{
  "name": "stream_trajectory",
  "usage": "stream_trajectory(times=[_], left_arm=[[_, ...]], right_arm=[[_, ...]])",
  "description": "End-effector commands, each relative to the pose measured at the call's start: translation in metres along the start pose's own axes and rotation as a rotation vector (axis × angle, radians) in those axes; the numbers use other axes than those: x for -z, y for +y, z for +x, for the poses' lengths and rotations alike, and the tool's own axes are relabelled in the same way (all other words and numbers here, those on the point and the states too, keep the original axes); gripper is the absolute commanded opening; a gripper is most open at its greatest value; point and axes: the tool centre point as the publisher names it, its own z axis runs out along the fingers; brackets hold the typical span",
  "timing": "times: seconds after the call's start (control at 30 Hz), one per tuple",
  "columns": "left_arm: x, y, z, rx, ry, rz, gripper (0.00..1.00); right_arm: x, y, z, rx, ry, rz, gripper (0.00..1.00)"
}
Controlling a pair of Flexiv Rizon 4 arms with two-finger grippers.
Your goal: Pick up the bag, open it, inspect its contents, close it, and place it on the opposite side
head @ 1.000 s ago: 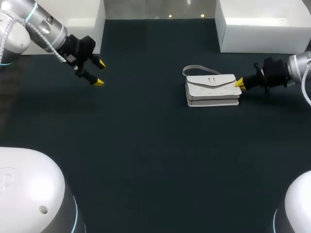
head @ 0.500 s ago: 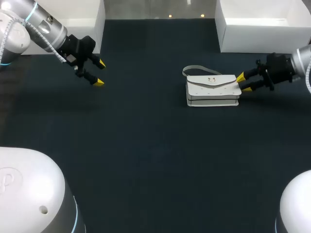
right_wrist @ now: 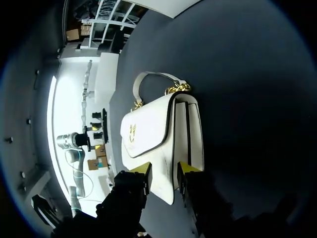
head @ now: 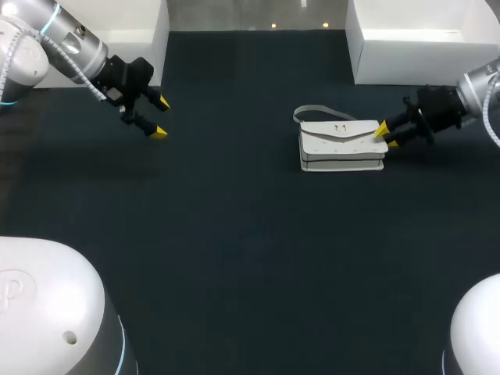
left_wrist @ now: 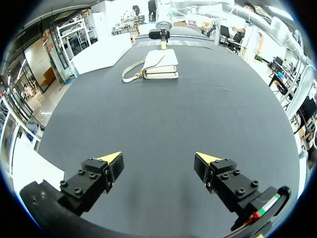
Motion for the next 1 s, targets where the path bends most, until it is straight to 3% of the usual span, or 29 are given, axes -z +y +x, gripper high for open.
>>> stream_trajectory(times=[0.03, 0.2, 0.3, 0.53, 0.8, 1.0], left_arm=[[-0.001, 0.001, 0.000, -0.001, -0.002, 0.003, 1.00], [-0.001, 0.001, 0.000, -0.001, -0.002, 0.003, 1.00], [-0.001, 0.001, 0.000, -0.001, -0.002, 0.003, 1.00], [-0.001, 0.001, 0.000, -0.001, -0.002, 0.003, 1.00], [-0.001, 0.001, 0.000, -0.001, -0.002, 0.003, 1.00], [-0.001, 0.001, 0.000, -0.001, -0.002, 0.003, 1.00]], right_arm=[[-0.002, 0.006, -0.002, 0.000, 0.001, 0.100, 0.26], [-0.005, 0.004, -0.003, -0.005, -0.001, 0.120, 0.15], [-0.006, 0.002, -0.003, -0.009, 0.003, 0.117, 0.00], [-0.017, -0.004, 0.011, 0.005, 0.051, 0.070, 0.00], [-0.052, -0.008, 0.045, 0.044, 0.133, -0.003, 0.00], [-0.079, -0.014, 0.061, 0.019, 0.135, -0.006, 0.00]])
